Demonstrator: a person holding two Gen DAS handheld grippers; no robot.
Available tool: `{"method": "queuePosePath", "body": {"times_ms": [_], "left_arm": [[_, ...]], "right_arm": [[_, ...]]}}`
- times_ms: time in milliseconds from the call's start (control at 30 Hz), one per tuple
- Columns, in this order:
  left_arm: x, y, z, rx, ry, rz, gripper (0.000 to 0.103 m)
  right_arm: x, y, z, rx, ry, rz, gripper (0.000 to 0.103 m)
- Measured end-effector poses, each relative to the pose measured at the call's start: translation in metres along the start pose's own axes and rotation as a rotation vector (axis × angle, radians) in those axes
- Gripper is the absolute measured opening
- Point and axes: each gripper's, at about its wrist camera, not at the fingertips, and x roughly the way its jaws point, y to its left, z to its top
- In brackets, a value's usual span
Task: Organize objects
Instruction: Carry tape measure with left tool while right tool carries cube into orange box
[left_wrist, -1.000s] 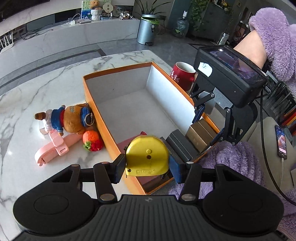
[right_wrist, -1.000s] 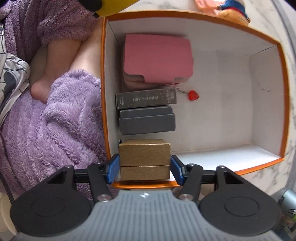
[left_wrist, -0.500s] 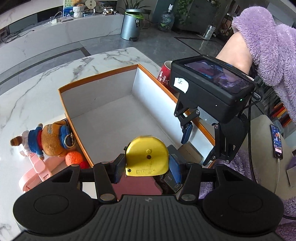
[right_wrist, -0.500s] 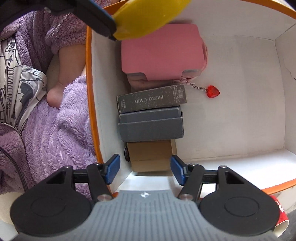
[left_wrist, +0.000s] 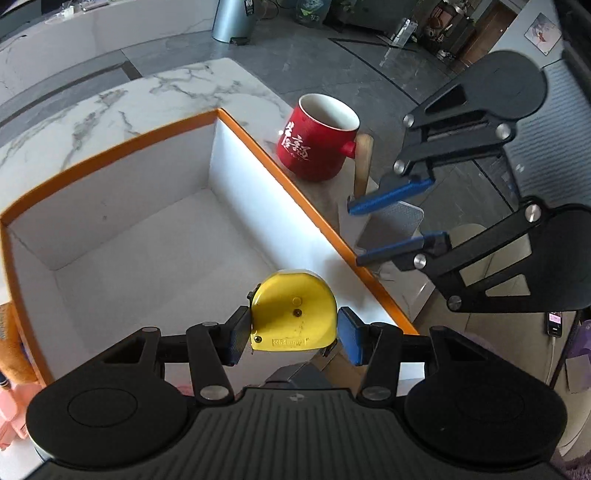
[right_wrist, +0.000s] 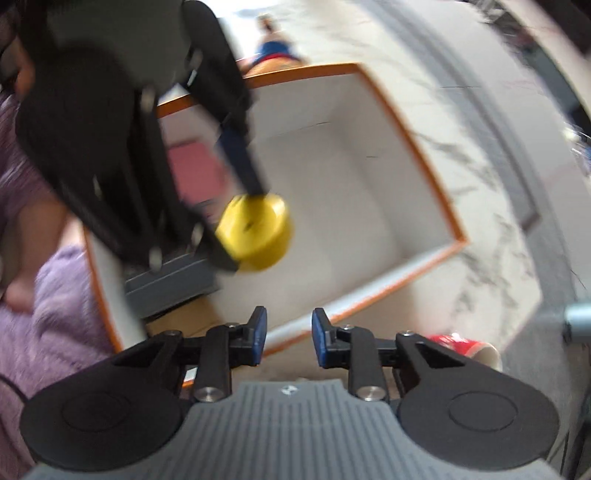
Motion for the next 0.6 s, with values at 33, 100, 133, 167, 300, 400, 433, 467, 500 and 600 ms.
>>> {"method": "queuePosePath", "body": {"times_ms": [33,100,133,167,300,400,433,467,500,600], "left_arm": [[0.009,-0.002,0.003,0.001,0.014,0.001,0.059],[0.026,-0.005,0.007,-0.001,0.048,0.021,0.059],[0.034,-0.006,0.009,-0.008,0.066,0.034,0.059],[0.042,-0.006,0.011,-0.018,0.087,0.042,0.059],[0.065,-0.001,0.011,-0.128,0.162,0.047,0.059],[0.073,0.005,0.007,-0.223,0.198,0.038,0.059],[0.074,0.008,0.006,-0.250,0.208,0.027,0.060],[0.075,0.010,0.005,-0.278,0.222,0.019,0.060],[0.075,0.013,0.004,-0.297,0.233,0.013,0.060],[0.076,0.017,0.002,-0.328,0.259,0.001,0.060]], "right_arm": [[-0.002,-0.003,-0.005,0.022,-0.013,-0.026,0.028],[-0.002,-0.008,-0.012,0.077,-0.025,-0.068,0.028],[-0.001,-0.012,-0.014,0.105,-0.022,-0.075,0.028],[0.002,-0.014,-0.018,0.125,-0.022,-0.076,0.028],[0.011,-0.014,-0.024,0.132,-0.029,-0.069,0.028],[0.014,-0.019,-0.029,0.143,-0.033,-0.056,0.028],[0.014,-0.019,-0.029,0.143,-0.036,-0.049,0.028],[0.013,-0.016,-0.033,0.143,-0.041,-0.042,0.028],[0.013,-0.014,-0.034,0.141,-0.043,-0.039,0.028],[0.014,-0.012,-0.034,0.138,-0.046,-0.040,0.028]]}}
